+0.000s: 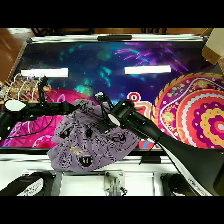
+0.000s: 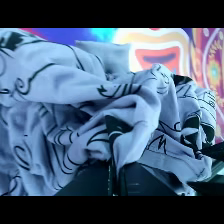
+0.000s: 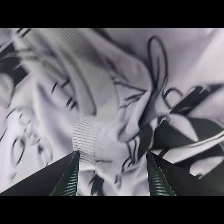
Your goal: Fold the shirts.
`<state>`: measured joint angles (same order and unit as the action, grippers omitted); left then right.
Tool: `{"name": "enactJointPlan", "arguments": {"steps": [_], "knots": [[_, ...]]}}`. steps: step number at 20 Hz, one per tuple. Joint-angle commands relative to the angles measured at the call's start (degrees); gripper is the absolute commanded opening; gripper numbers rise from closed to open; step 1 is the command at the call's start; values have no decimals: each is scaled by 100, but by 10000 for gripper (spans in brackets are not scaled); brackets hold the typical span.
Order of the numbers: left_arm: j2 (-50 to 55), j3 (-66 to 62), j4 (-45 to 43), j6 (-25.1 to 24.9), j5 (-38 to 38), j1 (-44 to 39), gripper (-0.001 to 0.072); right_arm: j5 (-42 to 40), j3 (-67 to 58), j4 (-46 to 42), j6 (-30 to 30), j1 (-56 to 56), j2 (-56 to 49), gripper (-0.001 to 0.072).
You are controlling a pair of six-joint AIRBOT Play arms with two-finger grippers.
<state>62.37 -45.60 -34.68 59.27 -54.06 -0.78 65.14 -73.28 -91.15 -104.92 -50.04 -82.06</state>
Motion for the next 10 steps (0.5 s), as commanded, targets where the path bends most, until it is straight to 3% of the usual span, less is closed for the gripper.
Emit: {"name": "enactJointPlan", "arguments": {"steps": [1, 5, 7, 10], "knots": [[7, 7, -7, -66, -24, 166, 68, -262, 2, -330, -549, -157, -295, 536], [9, 7, -153, -181, -37, 177, 68, -236, 2, -195, -634, -157, -372, 525], [9, 7, -181, -181, -37, 177, 68, -107, 2, -173, -828, -157, -369, 84], [2, -11, -693, -175, -35, 280, 68, 557, -74, -848, -660, -155, -249, 92]]}}
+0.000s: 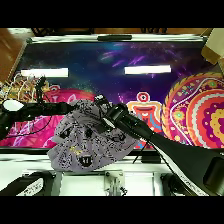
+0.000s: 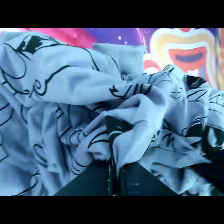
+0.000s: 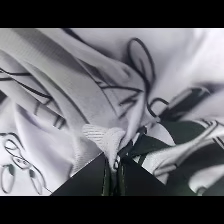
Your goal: Fold the shirts.
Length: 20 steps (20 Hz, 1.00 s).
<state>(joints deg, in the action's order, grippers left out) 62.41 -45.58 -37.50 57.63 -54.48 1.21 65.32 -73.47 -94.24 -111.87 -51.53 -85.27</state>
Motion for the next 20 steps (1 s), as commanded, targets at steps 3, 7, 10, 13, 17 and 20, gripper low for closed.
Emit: {"name": "enactJointPlan", "arguments": {"steps": [3, 7, 10, 13, 17, 20], "knots": [[-2, -11, -332, 592, -26, 531, 68, 787, -372, -984, 542, -7, 568, 90], [-2, -11, 63, 610, -372, 627, 83, 22, -562, 791, 1340, -7, 1189, 91], [-4, -13, 63, 605, -557, 629, 275, 7, -562, 737, 1272, -7, 1357, 91], [-9, -173, 44, 608, -826, 894, 429, -50, -562, 761, 1178, -7, 1353, 91], [-17, -1193, 42, -90, -2514, 1633, 720, -149, -562, 715, 1163, -7, 1353, 91], [-201, -2057, -540, -251, -3143, 1834, 720, -144, -562, 717, 1161, -7, 1353, 91]]}}
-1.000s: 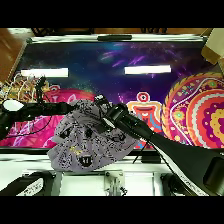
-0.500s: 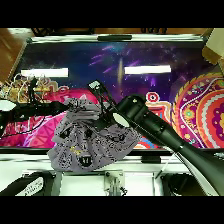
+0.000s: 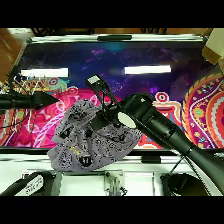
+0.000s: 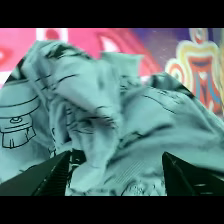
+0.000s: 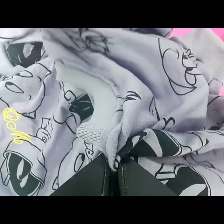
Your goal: Fold the shirts.
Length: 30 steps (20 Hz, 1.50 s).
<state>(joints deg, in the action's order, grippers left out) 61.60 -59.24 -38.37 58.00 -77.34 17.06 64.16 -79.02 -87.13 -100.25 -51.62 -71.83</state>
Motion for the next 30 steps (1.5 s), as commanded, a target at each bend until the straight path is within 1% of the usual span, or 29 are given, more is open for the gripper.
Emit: {"name": "enactJointPlan", "arguments": {"steps": [1, 3, 5, 6, 7, 10, 12, 13, 16, 17, 18, 20, 21, 22, 27, 30], "knots": [[-240, -850, -979, -262, -800, 236, 720, -24, -7, 7, -2, 2, 9, 91], [-533, -909, -2417, 129, -621, 219, 719, -15, -7, 7, -33, 2, 9, 91], [-785, -756, -3891, 656, -632, 221, 719, -7, -7, 7, -87, 2, 9, 91], [-931, -575, -4400, 953, -595, 221, 683, 11, -7, 7, -146, 2, 9, 91], [-1121, -251, -4763, 1314, -372, 221, 541, 57, -7, 7, -170, 2, 9, 91], [-1698, 1056, -5189, 1298, 564, 219, 541, 313, -7, 4, -168, 2, 9, 91], [-1746, 1589, -5845, 1305, 758, 219, 671, 387, -7, 7, -170, 2, 9, 91], [-1740, 1770, -6196, 1349, 951, 221, 671, 415, -7, 9, -170, 2, 9, 91], [-1644, 1888, -6273, 1397, 1440, 221, 668, 522, -7, -37, -166, 2, 9, 92], [-1532, 1886, -6334, 1294, 1543, 221, 664, 520, -7, -42, -162, 2, 9, 92], [-1366, 1886, -6339, 1150, 1576, 221, 664, 522, -7, -42, -155, 2, 9, 92], [-1049, 1886, -6258, 1154, 1563, 168, 662, 522, -7, -48, -144, 2, 9, 92], [-916, 1886, -6253, 1156, 1572, 98, 645, 525, -7, -81, -146, 2, 9, 92], [-809, 1886, -6249, 1154, 1593, 74, 593, 525, -7, -105, -146, 2, 9, 92], [-369, 1884, -5711, 1176, 1880, 79, 601, 527, -7, -321, -146, 2, 9, 92], [-125, 1882, -5694, 1244, 2041, 79, 595, 535, -7, -321, -149, 2, 9, 92]]}}
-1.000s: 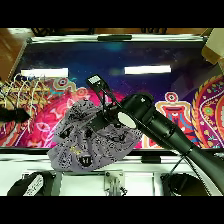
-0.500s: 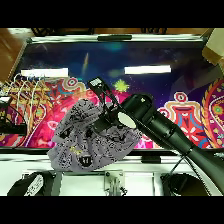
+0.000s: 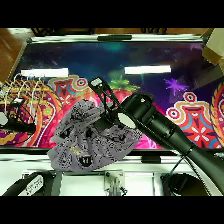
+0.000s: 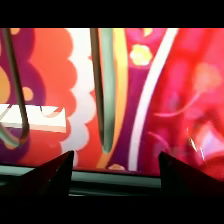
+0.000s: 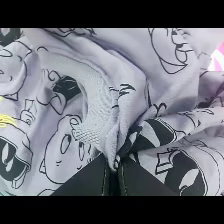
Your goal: Fold the shirts.
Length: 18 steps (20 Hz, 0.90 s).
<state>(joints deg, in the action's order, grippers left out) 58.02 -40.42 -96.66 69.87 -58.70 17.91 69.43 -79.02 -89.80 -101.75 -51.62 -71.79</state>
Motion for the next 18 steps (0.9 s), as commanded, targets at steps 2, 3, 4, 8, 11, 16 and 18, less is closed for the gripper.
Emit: {"name": "enactJointPlan", "arguments": {"steps": [2, 3, 4, 8, 11, 16, 18], "knots": [[431, 0, 133, 87, 175, 4, 593, 11, -7, -57, 4, 2, 4, 92], [544, -2, 131, 96, 179, 7, 593, 20, -7, -52, 2, 2, 4, 92], [638, -4, 129, 155, 175, 7, 593, 66, -7, -50, 2, 2, 4, 92], [776, -13, 127, 575, 278, 76, 545, 378, -7, -50, 2, 2, 4, 92], [778, -13, 96, 586, 345, 162, 526, 463, -7, -48, 2, 2, 4, 92], [778, -13, 66, 566, 428, 468, 512, 525, -7, 48, 2, 2, 4, 93], [780, -13, 81, 566, 476, 498, 502, 520, -7, 85, 4, 0, 4, 92]]}}
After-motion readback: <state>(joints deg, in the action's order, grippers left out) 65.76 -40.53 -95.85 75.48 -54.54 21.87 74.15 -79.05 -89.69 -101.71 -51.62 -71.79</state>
